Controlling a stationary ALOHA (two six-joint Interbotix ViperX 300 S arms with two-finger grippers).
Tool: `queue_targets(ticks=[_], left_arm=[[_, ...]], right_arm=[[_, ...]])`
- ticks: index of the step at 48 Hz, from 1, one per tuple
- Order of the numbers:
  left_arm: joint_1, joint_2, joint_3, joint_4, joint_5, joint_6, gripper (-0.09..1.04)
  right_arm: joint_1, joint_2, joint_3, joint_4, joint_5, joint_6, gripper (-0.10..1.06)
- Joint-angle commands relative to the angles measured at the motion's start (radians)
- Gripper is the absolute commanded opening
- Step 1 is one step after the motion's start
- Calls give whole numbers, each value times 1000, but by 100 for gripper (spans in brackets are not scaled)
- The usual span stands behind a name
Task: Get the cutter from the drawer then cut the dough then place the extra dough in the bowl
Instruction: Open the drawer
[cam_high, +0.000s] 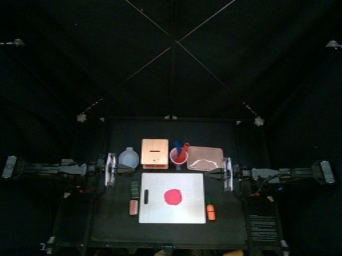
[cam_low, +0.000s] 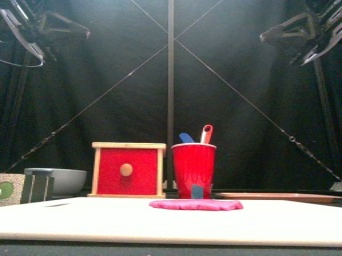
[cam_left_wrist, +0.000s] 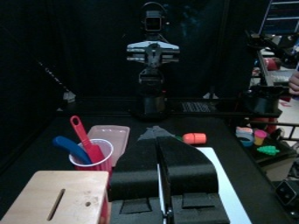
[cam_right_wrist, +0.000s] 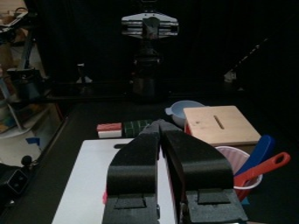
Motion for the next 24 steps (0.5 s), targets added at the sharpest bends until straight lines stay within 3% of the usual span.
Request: queue_targets(ticks=[1,14,24], left_arm=[[-8,40,-54,-29,-2,-6,-2],[-11,138,-69,-181,-58,-8,-2],[-78,261,-12,-494,-291,-41,-1]], right_arm=[[-8,41,-29,-3,0,2,1],[-34,201,-123,3,0,5,2],[-152,305,-272,23,97,21,2]])
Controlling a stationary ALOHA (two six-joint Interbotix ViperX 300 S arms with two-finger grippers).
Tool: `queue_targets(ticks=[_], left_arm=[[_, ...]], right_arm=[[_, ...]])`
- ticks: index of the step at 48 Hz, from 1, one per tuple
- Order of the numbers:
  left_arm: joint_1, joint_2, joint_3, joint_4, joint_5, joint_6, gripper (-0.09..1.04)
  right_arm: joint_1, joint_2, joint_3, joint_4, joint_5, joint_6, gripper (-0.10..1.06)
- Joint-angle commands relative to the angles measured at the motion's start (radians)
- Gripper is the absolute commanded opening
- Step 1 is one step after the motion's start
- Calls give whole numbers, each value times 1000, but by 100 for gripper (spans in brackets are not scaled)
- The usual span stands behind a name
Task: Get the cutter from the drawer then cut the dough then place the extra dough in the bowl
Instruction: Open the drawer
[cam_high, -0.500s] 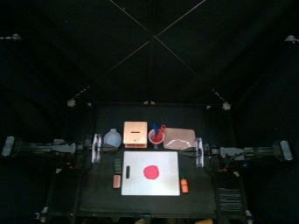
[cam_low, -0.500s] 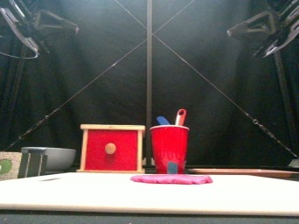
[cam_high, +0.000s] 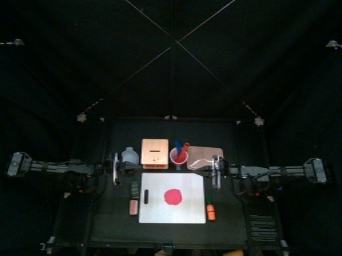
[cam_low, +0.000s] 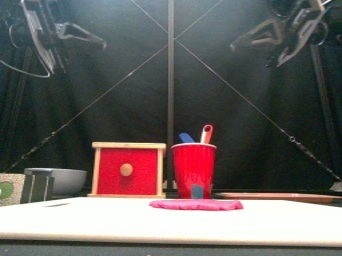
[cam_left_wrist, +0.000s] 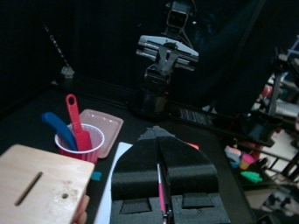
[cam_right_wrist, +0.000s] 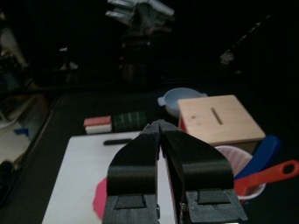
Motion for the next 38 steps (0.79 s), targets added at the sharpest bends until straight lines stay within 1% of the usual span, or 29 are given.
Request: queue_targets(ticks=[1,2,4,7,12,15,18,23,30,33,38], left_arm=[[-57,71,17,-183,-149,-25,-1],[-74,84,23,-209,-178,-29,-1],[-107,112,34,-258,-225,-32,-1],[-158,153,41,-310,-301,-32,-1],[-232,235,29,-377,-391,-35,-1],[-256,279,11,-419,-431,-38,-1],[-276,324,-18,-488,-468,-49,-1],[-298,396,-71,-618,-499,-89,-1],[-322,499,-110,-706,-512,-143,-1],[-328,549,-129,-758,-512,-201,-1],[-333,623,-153,-805,-515,-302,-1]], right_arm=[[-67,49,-109,11,91,2,2],[-84,67,-133,11,135,2,2],[-104,92,-169,11,198,0,2],[-123,135,-218,8,282,-5,2],[-137,213,-295,-3,360,-12,2],[-141,256,-336,-15,387,-15,2],[-144,296,-379,-37,416,-15,2],[-140,371,-479,-67,465,-15,2],[-135,497,-621,-126,534,-20,2],[-141,571,-689,-155,580,-20,2],[-149,686,-788,-164,647,-21,2]])
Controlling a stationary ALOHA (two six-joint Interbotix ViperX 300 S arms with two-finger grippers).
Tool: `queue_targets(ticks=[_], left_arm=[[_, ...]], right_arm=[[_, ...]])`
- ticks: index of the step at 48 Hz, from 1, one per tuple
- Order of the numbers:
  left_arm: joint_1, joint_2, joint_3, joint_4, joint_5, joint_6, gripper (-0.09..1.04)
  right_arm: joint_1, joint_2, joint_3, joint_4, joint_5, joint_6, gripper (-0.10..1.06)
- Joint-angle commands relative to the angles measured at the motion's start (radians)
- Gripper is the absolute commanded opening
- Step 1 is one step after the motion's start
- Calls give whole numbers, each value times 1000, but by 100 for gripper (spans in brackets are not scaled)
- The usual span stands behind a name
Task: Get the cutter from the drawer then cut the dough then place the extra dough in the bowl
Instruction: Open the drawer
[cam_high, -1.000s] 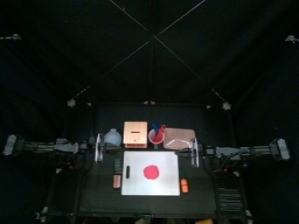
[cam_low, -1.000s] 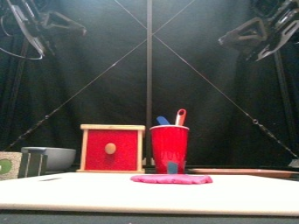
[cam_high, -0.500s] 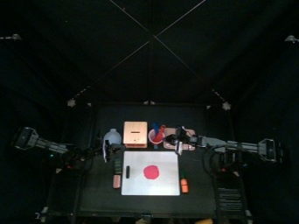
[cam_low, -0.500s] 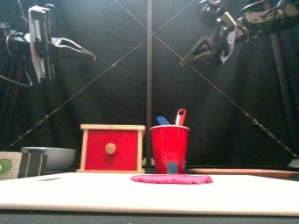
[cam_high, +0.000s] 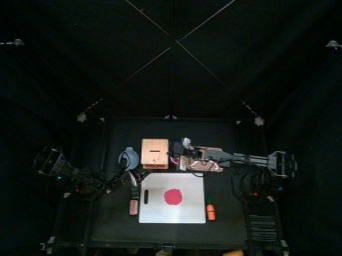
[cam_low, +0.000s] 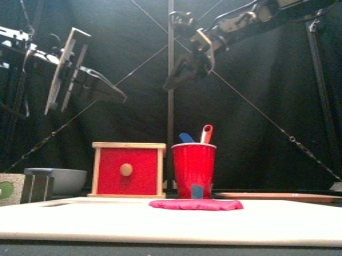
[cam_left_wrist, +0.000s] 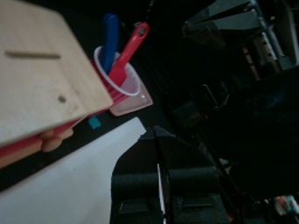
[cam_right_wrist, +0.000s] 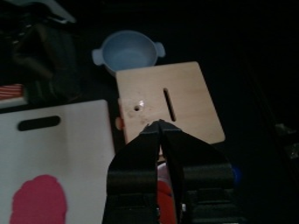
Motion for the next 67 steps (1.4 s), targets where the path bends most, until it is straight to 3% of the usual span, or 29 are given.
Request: queue_targets(ticks=[1,8,13,21,26,54,58,67], left_arm=[[-8,72,-46,-43,-9,-81,-1],[-6,173,-66,-101,-8,-209,-1],[-2,195,-63,-109,-6,-264,-1],[0,189,-43,-89,-2,-267,-1],[0,192,-37,-98,3,-272,-1],[98,196,-43,-69,118,-267,0],[107,202,-46,-48,120,-270,4],[114,218,-63,-40,129,-278,26]], right_arm=[[-11,95,-126,-6,63,-2,2],[-12,232,-250,20,149,-46,2],[-17,301,-322,106,196,-129,2],[-38,339,-354,238,202,-258,2],[-55,351,-357,275,201,-296,2],[-64,411,-359,278,206,-301,2],[-64,411,-356,278,207,-299,2],[-63,411,-348,278,213,-298,2]])
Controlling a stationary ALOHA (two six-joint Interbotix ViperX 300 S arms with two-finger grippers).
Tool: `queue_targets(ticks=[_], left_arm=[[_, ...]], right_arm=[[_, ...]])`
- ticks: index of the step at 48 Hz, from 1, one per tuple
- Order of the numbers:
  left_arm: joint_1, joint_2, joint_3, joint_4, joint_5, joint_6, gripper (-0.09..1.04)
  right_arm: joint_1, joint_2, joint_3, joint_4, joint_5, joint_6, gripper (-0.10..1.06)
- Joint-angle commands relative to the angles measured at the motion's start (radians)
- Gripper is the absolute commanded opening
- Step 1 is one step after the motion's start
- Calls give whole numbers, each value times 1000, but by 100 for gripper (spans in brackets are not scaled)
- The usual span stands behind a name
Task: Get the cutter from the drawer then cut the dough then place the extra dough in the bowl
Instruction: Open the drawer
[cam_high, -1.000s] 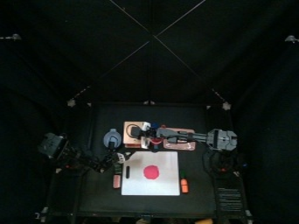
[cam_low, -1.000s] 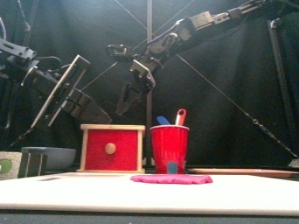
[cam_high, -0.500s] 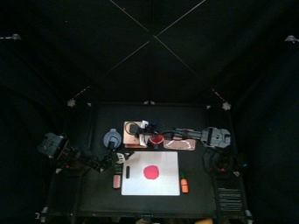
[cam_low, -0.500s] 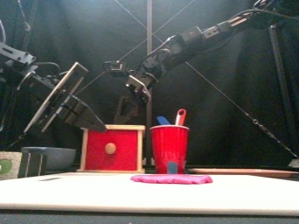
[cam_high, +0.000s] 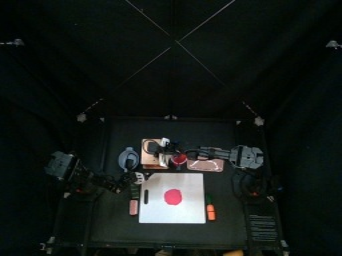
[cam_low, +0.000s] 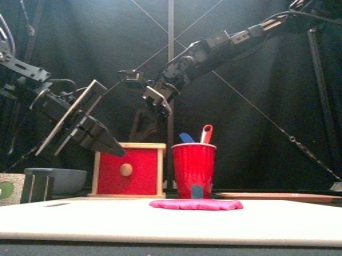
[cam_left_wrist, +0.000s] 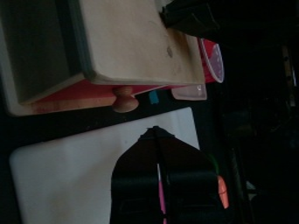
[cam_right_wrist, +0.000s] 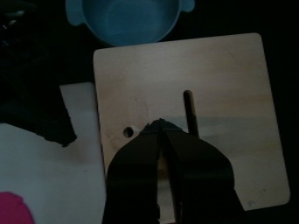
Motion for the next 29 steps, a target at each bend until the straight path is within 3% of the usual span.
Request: queue_targets(ticks=[1,17,29], left_arm=[[3,3,-28,5,2,-2,30],[3,8,-57,-77,55,-15,76],[18,9,-61,-169,58,-17,82]], right_arm=[[2,-21,-6,0,5,-2,2],[2,-21,-8,-3,5,0,2],[2,-21,-8,-11,5,3,2]])
